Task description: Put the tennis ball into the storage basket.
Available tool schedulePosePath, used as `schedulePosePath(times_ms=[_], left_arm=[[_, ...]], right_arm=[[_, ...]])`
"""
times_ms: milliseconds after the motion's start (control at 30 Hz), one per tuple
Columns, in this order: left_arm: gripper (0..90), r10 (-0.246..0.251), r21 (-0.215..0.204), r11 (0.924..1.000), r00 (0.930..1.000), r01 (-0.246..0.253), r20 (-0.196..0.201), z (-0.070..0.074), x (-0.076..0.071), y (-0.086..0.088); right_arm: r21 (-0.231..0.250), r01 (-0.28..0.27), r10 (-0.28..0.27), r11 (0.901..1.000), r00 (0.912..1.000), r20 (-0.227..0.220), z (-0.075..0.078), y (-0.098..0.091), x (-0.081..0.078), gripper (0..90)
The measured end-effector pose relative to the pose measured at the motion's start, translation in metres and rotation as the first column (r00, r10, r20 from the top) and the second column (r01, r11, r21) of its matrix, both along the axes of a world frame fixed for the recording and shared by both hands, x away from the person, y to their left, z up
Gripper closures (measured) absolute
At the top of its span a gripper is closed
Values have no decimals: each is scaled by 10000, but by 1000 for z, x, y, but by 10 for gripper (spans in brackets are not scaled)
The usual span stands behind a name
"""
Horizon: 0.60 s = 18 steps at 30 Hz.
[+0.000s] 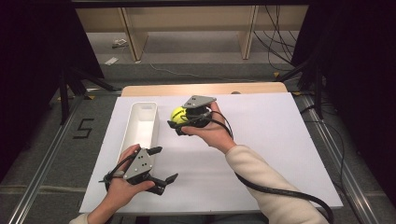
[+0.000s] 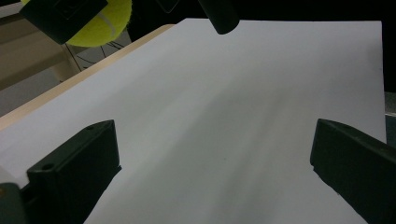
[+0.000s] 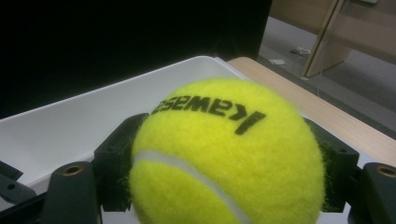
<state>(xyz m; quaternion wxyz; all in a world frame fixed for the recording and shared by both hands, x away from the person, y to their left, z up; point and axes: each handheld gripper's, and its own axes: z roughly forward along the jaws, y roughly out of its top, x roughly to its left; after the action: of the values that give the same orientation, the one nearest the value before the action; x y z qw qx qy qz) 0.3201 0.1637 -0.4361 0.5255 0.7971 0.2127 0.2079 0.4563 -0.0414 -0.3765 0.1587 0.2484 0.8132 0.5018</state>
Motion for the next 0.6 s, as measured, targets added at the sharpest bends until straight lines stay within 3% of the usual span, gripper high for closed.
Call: schedulePosePath(times_ms=[600], left_arm=[[10,-15,24,10000,10000,15,-9,0,0,0]], right_arm=[[75,-58,58,10000,10000,23,3,9,3,264]])
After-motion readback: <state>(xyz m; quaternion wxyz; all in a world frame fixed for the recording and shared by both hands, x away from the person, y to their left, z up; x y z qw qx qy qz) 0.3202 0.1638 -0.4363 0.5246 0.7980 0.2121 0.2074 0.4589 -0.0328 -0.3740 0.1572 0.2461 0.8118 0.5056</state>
